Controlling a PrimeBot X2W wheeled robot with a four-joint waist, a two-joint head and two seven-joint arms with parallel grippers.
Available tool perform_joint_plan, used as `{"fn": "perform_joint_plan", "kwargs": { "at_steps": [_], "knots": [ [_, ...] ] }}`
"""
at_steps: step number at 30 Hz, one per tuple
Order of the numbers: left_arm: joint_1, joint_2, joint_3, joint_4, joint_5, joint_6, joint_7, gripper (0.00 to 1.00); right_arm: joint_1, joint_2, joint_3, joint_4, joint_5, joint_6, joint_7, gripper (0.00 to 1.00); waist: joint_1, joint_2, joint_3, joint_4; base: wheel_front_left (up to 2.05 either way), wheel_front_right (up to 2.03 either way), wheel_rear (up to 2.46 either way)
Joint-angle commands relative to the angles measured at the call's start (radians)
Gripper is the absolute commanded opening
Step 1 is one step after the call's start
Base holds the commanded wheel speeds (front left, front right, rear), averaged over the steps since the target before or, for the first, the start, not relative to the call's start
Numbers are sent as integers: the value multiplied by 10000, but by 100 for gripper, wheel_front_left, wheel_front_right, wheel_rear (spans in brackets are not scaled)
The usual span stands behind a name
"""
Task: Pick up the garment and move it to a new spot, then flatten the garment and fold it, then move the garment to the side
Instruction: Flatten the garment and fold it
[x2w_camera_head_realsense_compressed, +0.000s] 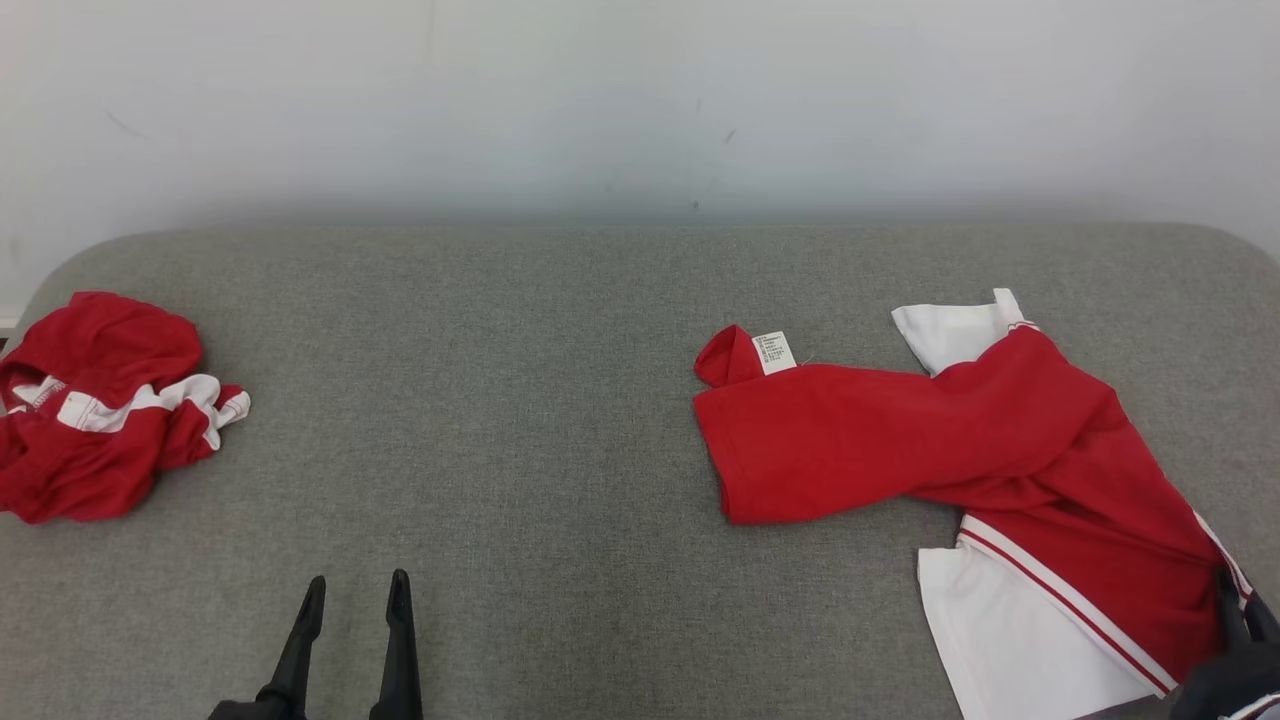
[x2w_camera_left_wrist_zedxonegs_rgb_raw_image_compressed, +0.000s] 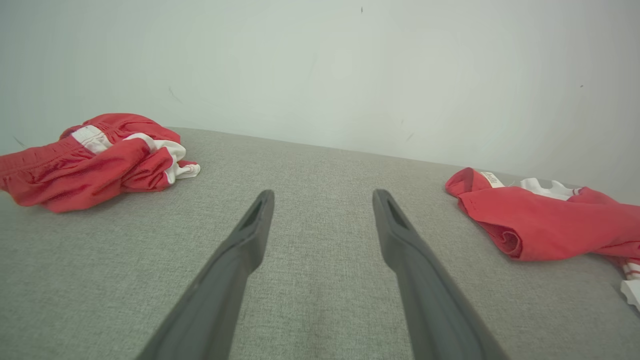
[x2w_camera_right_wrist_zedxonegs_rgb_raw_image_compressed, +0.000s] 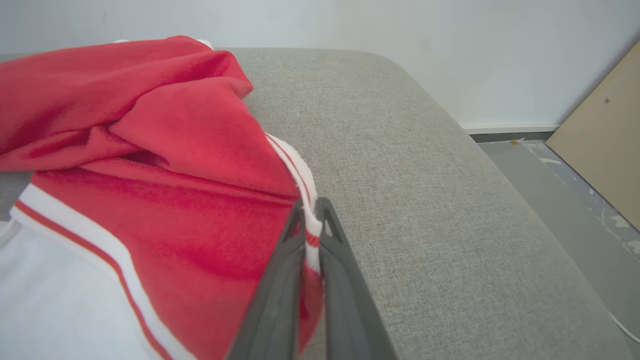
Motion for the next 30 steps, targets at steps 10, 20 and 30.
{"fn": "perform_joint_plan", "kwargs": {
  "at_steps": [10,20,30],
  "knots": [
    [-7,6,126,-46,-83,12,-33,100,158,754,-618,-1663,-972,-22,-535,100,0,0,61,-113,0,0,0],
    [-227,4,296,-68,108,-81,-33,100,402,1900,523,-3203,-642,-22,-857,100,0,0,219,-393,0,0,0],
    [-825,6,-35,131,264,-340,-34,100,795,2582,1632,-3552,-198,-22,-941,100,0,0,464,-522,0,0,0]
  ]
}}
